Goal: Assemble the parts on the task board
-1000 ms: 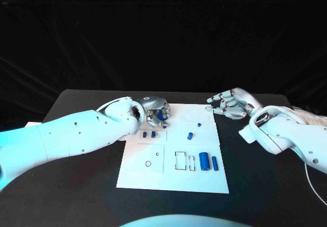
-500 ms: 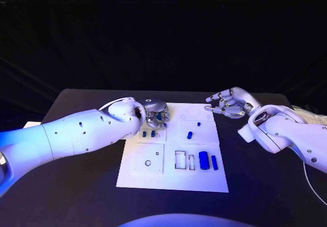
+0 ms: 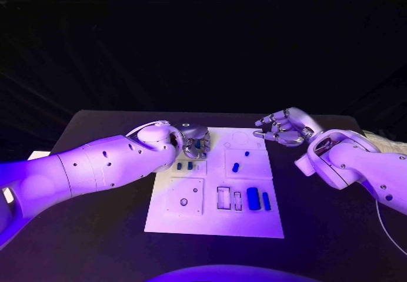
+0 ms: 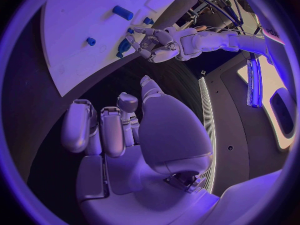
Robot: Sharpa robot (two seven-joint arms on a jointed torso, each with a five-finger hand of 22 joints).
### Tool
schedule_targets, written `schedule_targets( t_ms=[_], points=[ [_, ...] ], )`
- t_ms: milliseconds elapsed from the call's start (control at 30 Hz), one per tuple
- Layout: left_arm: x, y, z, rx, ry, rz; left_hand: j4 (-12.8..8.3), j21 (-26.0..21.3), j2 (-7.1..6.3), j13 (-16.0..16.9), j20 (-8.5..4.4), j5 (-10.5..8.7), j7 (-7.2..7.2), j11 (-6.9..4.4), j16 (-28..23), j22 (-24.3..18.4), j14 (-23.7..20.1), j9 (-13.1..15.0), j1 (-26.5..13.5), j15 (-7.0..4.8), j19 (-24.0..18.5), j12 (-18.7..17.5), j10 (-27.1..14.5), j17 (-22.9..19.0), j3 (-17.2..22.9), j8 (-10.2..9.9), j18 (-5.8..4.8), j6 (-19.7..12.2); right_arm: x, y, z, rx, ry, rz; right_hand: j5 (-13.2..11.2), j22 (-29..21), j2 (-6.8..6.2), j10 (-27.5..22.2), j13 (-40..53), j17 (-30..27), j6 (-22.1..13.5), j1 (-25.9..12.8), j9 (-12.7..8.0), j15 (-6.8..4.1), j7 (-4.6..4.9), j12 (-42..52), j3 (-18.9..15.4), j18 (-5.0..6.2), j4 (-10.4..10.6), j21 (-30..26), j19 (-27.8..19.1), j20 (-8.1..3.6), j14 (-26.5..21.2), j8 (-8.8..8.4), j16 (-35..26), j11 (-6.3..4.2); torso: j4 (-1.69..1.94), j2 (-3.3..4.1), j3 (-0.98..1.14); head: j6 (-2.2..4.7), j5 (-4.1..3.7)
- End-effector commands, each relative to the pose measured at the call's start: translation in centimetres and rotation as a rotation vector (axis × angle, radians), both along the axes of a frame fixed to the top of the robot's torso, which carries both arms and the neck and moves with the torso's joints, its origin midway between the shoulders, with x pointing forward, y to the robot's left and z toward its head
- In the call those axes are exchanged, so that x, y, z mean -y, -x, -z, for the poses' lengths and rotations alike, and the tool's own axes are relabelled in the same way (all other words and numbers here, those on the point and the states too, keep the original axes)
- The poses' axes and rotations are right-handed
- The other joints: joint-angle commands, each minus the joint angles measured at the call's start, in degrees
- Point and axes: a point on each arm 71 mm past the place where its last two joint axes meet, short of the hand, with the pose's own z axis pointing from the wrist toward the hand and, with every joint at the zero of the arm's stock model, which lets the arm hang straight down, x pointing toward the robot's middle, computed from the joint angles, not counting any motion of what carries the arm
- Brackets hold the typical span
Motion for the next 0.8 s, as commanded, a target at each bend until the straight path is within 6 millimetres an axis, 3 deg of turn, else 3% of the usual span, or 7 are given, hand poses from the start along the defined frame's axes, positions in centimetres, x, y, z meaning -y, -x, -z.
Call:
schedule_targets(
  t_ms=[33, 433, 800],
  points=[
    [0.19, 0.05, 0.27, -0.019, -0.023, 0.004, 0.0, 0.4, 0.48, -0.2, 0.11, -0.03, -0.11, -0.08, 0.4, 0.2, 1.7, -0.1, 0.3, -0.19, 0.4, -0.3, 0.6, 0.1, 0.4, -0.2, -0.74, 0.5, -0.2, 0.06, 0.01, 0.003, 0.004, -0.017, 0.3, -0.1, 0.65, 0.0, 0.0, 1.4, 0.4, 0.1, 0.1, -0.29, -0.05, 0.3, -0.2, 0.75, 0.0, -0.3, -0.2, 0.01, 2.9, -0.07, -0.1, 0.01, 0.01, -0.02, 0.01, -0.13, 0.01],
    [0.36, 0.1, 0.7, -0.044, -0.041, 0.007, -0.8, 1.1, 0.89, -0.6, -0.06, -0.04, -0.32, -0.41, 0.6, 1.1, 1.7, -0.4, 0.7, -0.44, 0.5, -0.4, 2.3, -0.2, 1.4, -0.2, -0.84, 1.9, -0.23, 0.07, 0.02, 0.002, 0.004, -0.018, 0.3, 0.0, 0.7, 0.1, 0.1, 1.4, 0.4, 0.1, 0.1, -0.3, -0.05, 0.4, -0.2, 0.74, 0.0, -0.3, -0.2, 0.01, 2.9, -0.06, -0.1, 0.01, 0.02, -0.04, 0.03, -0.15, -0.14],
    [0.38, 0.11, 0.93, -0.053, -0.068, 0.001, -3.2, 1.9, 1.42, -1.0, -0.27, 0.05, -0.08, -0.56, 0.9, 2.0, 1.9, -0.8, 2.5, -0.63, 0.5, -1.1, 4.2, -0.3, 3.7, -0.7, -0.97, 3.3, -0.29, 0.07, 0.01, 0.002, 0.003, -0.02, 0.3, -0.1, 0.75, 0.1, 0.2, 1.4, 0.5, 0.1, 0.1, -0.3, -0.06, 0.5, -0.2, 0.75, 0.0, -0.3, -0.2, 0.01, 2.9, -0.03, -0.2, 0.0, -0.03, -0.03, 0.03, -0.2, -0.1]
  ],
)
